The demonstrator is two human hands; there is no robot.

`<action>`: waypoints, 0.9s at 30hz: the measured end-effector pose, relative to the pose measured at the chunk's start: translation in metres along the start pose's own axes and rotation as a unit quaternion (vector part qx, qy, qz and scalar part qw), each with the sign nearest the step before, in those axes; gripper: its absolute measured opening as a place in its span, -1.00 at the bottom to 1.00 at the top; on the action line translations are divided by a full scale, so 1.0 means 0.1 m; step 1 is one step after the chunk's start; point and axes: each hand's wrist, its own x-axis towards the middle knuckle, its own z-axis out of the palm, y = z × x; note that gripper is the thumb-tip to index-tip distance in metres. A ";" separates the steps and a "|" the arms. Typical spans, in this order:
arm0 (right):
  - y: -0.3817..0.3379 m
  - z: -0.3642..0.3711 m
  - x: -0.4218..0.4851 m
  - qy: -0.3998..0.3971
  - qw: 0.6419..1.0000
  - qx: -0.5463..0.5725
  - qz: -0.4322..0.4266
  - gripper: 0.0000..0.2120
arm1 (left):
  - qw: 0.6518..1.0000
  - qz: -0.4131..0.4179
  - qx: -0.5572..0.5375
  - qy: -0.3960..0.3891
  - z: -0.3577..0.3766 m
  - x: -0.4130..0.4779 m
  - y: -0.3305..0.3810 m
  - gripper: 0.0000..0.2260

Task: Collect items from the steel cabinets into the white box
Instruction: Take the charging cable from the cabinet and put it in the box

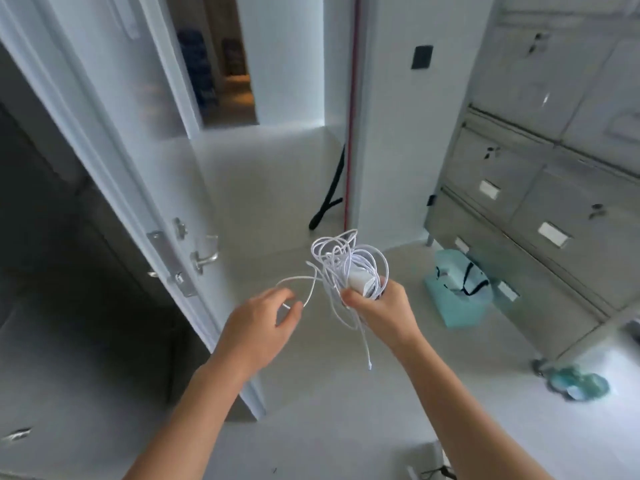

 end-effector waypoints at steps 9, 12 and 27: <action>0.62 -1.78 -0.26 0.131 0.991 0.008 0.026 -0.81 | 0.991 0.108 -0.036 -0.074 1.05 0.39 1.42 -0.61; 0.83 -2.18 -0.32 0.147 0.988 0.019 0.047 -0.69 | 0.988 0.119 -0.021 -0.098 1.34 0.41 1.75 -0.60; 1.48 -3.40 -0.58 0.313 0.939 -0.028 0.140 -0.74 | 0.915 0.334 0.110 -0.196 2.56 1.08 2.86 -0.46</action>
